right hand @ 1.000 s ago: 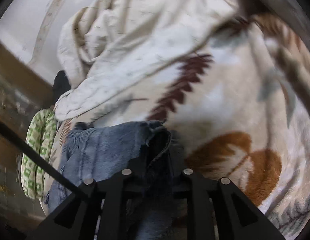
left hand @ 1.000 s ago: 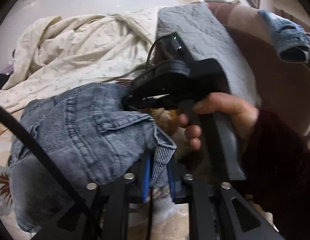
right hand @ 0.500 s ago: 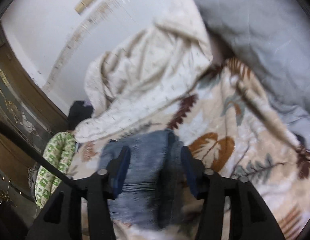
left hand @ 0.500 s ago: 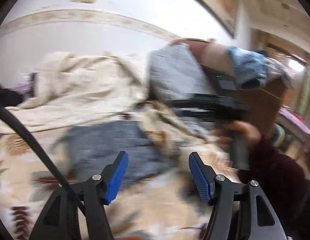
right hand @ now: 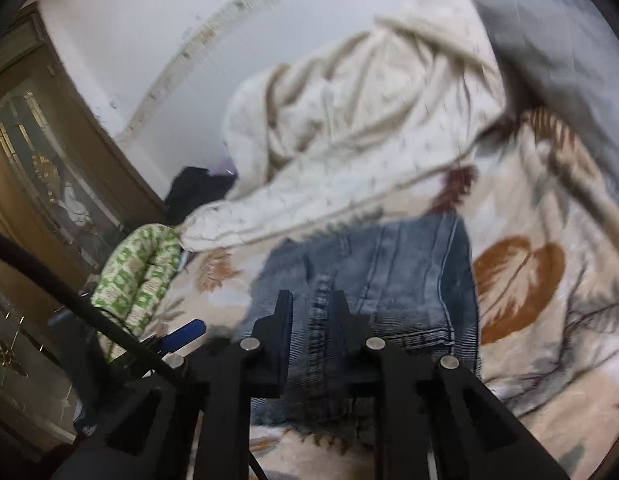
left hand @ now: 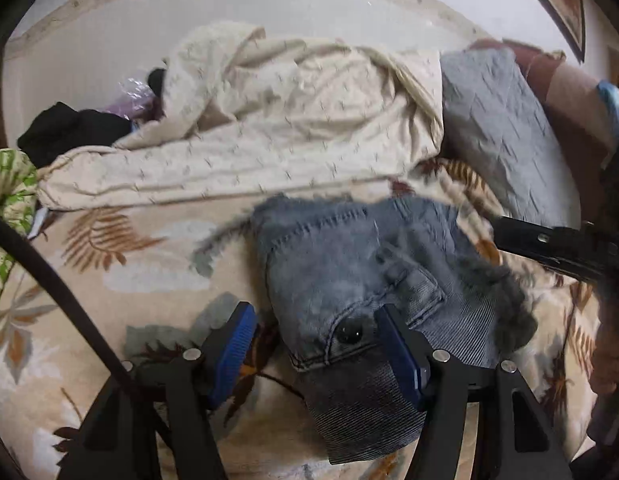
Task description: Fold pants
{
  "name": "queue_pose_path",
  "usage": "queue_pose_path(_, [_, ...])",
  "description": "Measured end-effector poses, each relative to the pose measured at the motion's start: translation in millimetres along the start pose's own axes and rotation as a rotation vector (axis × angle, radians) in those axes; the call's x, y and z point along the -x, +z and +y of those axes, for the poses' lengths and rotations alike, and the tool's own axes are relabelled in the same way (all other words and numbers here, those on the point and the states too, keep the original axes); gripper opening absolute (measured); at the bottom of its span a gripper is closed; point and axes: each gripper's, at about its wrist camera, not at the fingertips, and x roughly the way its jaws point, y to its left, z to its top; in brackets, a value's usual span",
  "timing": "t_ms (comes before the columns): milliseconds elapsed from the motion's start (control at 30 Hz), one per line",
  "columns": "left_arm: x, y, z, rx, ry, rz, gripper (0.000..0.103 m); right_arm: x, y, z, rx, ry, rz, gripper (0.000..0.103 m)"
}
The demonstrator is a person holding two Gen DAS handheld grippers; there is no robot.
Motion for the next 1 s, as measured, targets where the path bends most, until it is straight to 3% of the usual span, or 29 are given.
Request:
queue_pose_path(133, [-6.7, -6.6, -8.3, -0.057, -0.010, 0.039, 0.067, -23.1, -9.0, -1.3, 0.030, -0.018, 0.046, 0.019])
queue_pose_path(367, [-22.7, -20.8, -9.8, -0.062, 0.007, 0.121, 0.069, -54.1, -40.0, -14.5, 0.107, -0.171, 0.192, 0.017])
queue_pose_path(667, [-34.9, -29.8, -4.7, -0.017, 0.001, 0.134, 0.073, -50.3, -57.8, -46.2, 0.061, -0.131, 0.161, 0.017])
queue_pose_path(867, [-37.2, -28.9, -0.1, 0.013, 0.002, 0.155, 0.078, -49.4, -58.6, -39.8, 0.059, -0.152, 0.128, 0.017])
queue_pose_path(1000, [-17.7, -18.2, 0.6, 0.036, 0.004, 0.149, 0.077, -43.7, -50.5, -28.3, 0.066, -0.179, 0.137, 0.020])
